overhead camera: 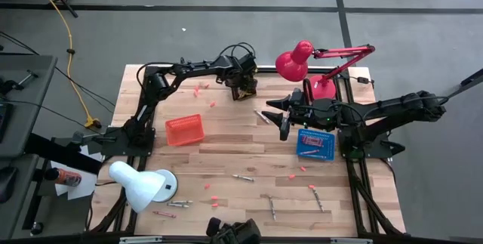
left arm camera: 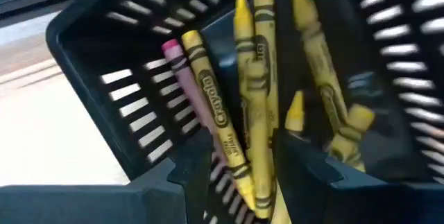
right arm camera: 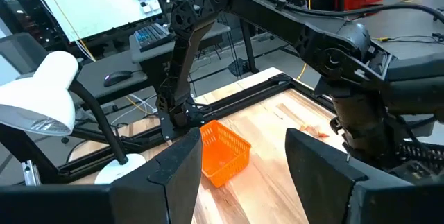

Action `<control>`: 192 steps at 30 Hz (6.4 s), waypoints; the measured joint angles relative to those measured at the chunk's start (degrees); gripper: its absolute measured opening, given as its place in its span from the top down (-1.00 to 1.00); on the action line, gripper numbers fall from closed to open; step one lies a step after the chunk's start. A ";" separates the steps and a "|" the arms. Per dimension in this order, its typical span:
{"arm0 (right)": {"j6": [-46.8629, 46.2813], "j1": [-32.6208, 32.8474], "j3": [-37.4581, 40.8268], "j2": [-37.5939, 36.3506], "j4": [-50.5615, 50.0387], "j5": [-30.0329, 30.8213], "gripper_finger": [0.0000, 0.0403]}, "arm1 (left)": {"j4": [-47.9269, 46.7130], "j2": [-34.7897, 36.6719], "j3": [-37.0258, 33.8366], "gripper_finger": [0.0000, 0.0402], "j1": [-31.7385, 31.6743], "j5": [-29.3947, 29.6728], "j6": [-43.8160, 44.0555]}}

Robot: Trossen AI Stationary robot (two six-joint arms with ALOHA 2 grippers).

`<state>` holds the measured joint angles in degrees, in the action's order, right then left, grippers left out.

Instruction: Sort crayons

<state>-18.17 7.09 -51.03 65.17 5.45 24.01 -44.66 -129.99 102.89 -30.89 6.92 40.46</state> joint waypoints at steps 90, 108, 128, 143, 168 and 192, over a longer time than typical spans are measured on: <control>-2.36 -1.11 0.02 0.00 -2.70 0.01 0.01 | -11.91 1.42 1.24 0.99 -5.83 -5.58 -1.06; -2.34 -1.11 0.02 0.00 -2.68 0.00 0.01 | -9.02 1.70 3.54 0.88 -2.63 -6.22 2.37; -2.34 -1.11 0.02 0.00 -2.68 0.02 0.01 | -20.54 1.79 3.93 0.40 -5.19 -0.11 -3.27; -2.34 -1.12 0.02 0.00 -2.76 0.02 0.01 | -13.81 1.76 -0.85 0.53 -6.21 2.69 -0.75; -2.80 -1.14 0.02 0.02 -4.47 0.00 0.01 | -8.42 1.90 -5.70 0.94 -7.75 -1.85 -3.20; 3.72 -1.15 0.02 0.00 -1.37 0.06 0.01 | -16.35 9.29 14.05 1.00 -5.69 1.69 -15.29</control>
<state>-14.45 5.94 -51.00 65.17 4.07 24.07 -61.01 -120.70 116.95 -36.58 8.60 25.17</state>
